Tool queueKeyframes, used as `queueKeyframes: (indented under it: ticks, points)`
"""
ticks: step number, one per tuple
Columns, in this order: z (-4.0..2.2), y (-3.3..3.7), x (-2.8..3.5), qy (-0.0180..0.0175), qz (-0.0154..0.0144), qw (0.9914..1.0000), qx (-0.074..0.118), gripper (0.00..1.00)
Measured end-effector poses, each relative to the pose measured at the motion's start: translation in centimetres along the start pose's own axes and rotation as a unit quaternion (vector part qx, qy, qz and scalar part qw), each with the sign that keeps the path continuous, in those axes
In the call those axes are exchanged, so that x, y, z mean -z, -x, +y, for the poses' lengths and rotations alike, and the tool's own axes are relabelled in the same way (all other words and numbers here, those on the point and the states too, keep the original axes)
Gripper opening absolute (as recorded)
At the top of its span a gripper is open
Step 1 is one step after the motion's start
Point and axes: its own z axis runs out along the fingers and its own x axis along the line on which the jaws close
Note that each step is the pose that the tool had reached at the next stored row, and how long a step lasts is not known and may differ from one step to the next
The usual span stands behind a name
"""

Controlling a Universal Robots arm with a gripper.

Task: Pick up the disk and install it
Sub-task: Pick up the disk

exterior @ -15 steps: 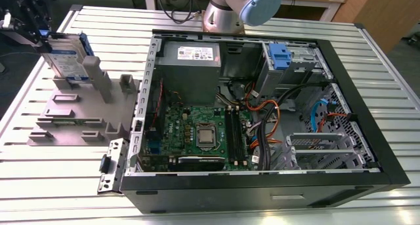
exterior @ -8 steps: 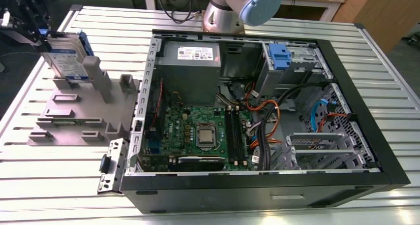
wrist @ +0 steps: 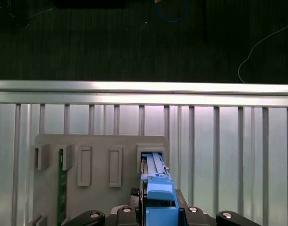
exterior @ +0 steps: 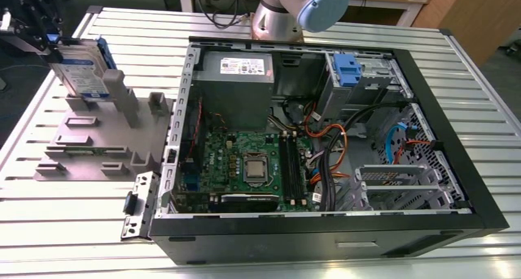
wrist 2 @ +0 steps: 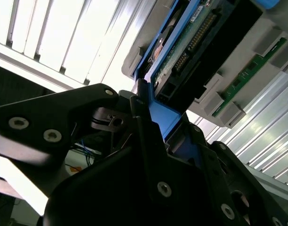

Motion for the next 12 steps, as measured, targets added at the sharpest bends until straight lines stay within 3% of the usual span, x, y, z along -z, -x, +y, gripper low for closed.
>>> queueKeyframes:
  ticks: [11, 12]
  points:
    - [0.0, 0.01, 0.36, 0.0, 0.0, 1.0, 0.0, 0.36]
    - [0.01, 0.01, 0.67, 0.0, 0.0, 1.0, 0.0, 0.36]
